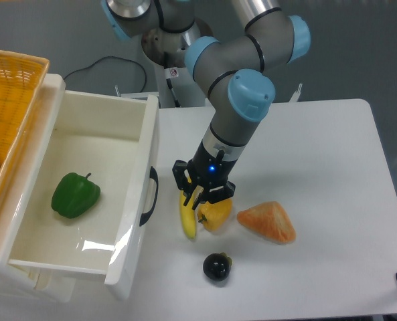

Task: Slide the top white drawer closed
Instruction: 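Move the gripper over the banana toward the open drawer's front panel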

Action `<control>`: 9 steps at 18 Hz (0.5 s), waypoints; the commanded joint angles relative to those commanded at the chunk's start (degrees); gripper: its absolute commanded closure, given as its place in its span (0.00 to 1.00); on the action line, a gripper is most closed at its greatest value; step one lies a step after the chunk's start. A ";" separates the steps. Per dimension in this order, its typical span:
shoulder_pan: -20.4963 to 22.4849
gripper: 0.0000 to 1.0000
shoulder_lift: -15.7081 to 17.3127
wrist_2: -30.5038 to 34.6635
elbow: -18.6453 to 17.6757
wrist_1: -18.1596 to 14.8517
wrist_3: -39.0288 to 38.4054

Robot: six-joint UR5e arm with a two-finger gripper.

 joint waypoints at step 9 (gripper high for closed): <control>-2.37 0.74 -0.18 -4.22 -0.09 -0.09 -4.66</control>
